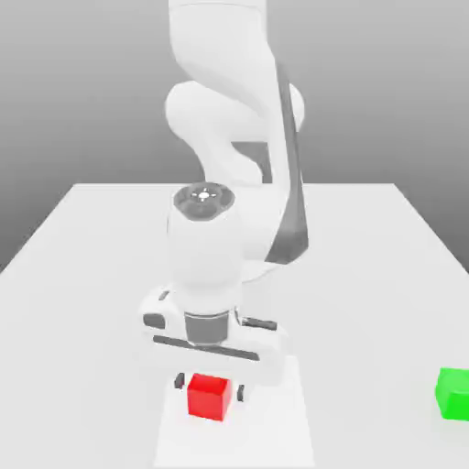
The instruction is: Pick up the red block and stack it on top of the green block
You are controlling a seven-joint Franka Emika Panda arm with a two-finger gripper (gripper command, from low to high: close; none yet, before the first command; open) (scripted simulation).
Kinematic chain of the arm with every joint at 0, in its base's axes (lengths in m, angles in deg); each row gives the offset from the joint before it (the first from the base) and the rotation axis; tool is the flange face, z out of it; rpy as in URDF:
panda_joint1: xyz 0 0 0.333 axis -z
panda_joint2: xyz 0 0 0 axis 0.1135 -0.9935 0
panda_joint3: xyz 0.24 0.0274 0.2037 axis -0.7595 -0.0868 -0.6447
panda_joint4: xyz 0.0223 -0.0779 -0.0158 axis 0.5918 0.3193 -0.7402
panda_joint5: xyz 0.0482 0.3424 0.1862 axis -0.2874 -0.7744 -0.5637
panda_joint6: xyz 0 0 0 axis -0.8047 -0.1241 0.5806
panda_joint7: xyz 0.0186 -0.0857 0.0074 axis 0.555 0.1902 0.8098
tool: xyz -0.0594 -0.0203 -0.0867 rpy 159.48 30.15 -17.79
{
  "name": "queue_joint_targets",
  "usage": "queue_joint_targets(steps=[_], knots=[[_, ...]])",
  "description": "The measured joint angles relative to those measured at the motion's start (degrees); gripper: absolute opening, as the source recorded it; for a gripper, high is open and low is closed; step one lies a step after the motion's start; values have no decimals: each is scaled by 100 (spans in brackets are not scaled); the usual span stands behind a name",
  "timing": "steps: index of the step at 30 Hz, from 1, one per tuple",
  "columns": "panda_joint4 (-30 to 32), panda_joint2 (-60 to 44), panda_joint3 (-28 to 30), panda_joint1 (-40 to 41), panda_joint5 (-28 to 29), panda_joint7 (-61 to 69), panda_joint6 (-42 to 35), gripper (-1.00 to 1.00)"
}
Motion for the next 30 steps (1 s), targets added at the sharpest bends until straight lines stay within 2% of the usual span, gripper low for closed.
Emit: queue_joint_targets(steps=[4,10,22,26,27,30], knots=[[-1,-8,-6,8,11,-9,8,-100],[137,1062,-51,-2,12,4,-928,-100],[-1489,497,-1762,-2010,601,597,-2072,-100],[-1833,-336,-1719,-2528,1189,348,-1626,-100],[-1852,-472,-1662,-2589,1280,288,-1515,100],[-1852,-472,-1662,-2589,1280,288,-1515,100]])
